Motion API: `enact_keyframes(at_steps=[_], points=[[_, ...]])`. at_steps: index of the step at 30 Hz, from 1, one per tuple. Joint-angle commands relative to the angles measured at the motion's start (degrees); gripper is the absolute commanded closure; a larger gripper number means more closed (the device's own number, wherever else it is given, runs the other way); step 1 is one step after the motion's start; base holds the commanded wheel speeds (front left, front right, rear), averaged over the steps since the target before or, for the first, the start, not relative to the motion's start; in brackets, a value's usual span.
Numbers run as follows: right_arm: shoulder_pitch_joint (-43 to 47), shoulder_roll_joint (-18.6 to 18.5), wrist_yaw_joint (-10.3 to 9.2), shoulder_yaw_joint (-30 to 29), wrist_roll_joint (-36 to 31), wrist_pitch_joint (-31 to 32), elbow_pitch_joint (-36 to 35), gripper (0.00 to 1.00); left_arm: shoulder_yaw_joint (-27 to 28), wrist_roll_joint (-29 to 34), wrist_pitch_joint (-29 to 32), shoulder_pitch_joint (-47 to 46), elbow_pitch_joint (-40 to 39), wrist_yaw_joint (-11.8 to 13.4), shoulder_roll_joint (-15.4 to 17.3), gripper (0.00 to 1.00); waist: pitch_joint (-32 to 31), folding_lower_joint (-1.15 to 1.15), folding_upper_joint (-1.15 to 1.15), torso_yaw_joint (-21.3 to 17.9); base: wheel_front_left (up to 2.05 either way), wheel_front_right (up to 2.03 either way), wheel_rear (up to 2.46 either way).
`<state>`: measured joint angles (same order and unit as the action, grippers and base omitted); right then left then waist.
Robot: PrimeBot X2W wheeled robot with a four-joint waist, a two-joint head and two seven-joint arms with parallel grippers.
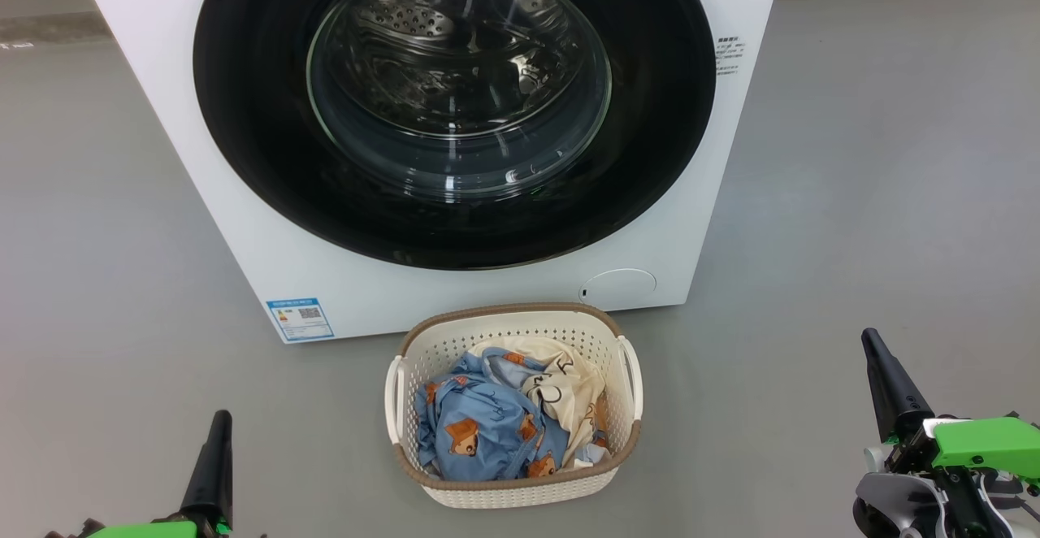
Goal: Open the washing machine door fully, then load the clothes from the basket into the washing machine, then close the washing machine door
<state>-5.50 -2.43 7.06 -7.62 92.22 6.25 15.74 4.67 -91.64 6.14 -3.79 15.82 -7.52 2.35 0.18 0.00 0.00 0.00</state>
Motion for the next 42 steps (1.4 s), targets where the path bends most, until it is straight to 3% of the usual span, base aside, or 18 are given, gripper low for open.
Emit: enact_keyframes(at_steps=[1, 19, 20, 26, 30, 42], points=[[-0.69, -0.44, 0.43, 1.10, -0.05, 0.24, -1.71, 1.00, 1.90, -0.48, 0.40, -2.40, -1.78, 0.03, 0.53, 1.00, 0.00, 0.00, 0.00, 0.00, 0.00, 0.00, 0.00], [-0.69, -0.44, 0.43, 1.10, -0.04, 0.24, -1.71, 1.00, 1.88, -0.49, 0.38, -2.40, -1.78, 0.03, 0.53, 1.00, 0.00, 0.00, 0.00, 0.00, 0.00, 0.00, 0.00], [0.01, 0.04, 0.00, 0.03, 0.00, -0.02, 0.20, 0.00, -0.03, 0.01, -0.03, 0.06, 0.15, 0.00, -0.01, 0.00, 0.00, 0.00, 0.00, 0.00, 0.00, 0.00, 0.00], [1.31, 0.84, -0.01, 0.59, 0.02, -0.43, 2.20, 0.00, -0.15, -0.07, -0.16, 1.54, 1.91, 0.01, -0.60, 0.00, 0.10, 0.01, 0.00, 0.04, 0.00, 0.00, 0.00], [1.15, 0.80, 0.00, 1.22, 0.08, -1.12, 1.55, 0.00, 0.02, -0.17, -0.40, 1.40, 1.39, 0.01, -0.57, 0.00, -0.08, 0.13, 0.00, 0.15, 0.00, 0.00, 0.00], [0.86, 0.67, 0.04, 2.99, -0.36, -3.16, -0.61, 0.00, 0.21, 0.06, -1.34, 1.17, -0.55, 0.01, -0.44, 0.00, 0.00, 0.00, 0.00, 0.38, 0.00, 0.00, 0.00]])
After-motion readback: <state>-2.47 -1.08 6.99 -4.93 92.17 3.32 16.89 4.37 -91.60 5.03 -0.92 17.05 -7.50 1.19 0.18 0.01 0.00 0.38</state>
